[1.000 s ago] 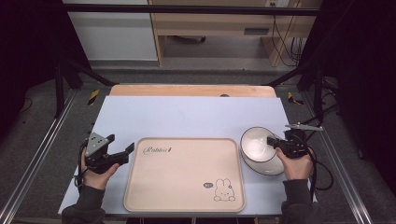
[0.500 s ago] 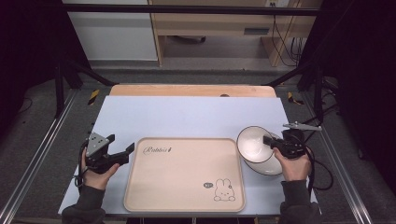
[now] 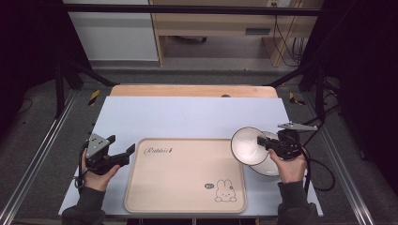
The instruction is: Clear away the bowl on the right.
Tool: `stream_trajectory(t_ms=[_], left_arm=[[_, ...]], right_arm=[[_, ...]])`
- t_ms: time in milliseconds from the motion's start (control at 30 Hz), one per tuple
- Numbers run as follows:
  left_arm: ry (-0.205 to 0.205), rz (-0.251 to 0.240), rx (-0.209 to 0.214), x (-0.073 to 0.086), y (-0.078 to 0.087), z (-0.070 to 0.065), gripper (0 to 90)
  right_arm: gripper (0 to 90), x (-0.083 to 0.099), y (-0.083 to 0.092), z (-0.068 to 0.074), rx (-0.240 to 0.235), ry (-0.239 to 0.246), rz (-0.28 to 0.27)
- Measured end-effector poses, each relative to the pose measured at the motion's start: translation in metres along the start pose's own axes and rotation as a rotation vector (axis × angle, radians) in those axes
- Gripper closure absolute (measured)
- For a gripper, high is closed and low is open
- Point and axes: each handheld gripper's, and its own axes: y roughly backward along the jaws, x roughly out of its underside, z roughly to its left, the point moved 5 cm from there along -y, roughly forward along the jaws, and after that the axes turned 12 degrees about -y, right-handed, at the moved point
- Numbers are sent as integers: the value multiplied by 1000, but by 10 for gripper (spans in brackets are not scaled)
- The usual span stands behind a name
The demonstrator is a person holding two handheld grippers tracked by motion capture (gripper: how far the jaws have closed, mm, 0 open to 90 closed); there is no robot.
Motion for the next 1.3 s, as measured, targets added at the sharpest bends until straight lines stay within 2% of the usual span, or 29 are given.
stream_trajectory(t_ms=[367,667,1000,1300], left_arm=[[1,0,-3,0,0,1,183],[-3,4,-1,1,-1,0,184],[-2,3,2,1,-1,0,183],[-5,3,3,1,-1,0,183]], right_arm=[[826,3,-9,14,-23,20,25],[826,0,-19,34,-43,56,43],[826,-8,-35,58,-81,72,48],[826,-11,-46,73,-101,80,56]])
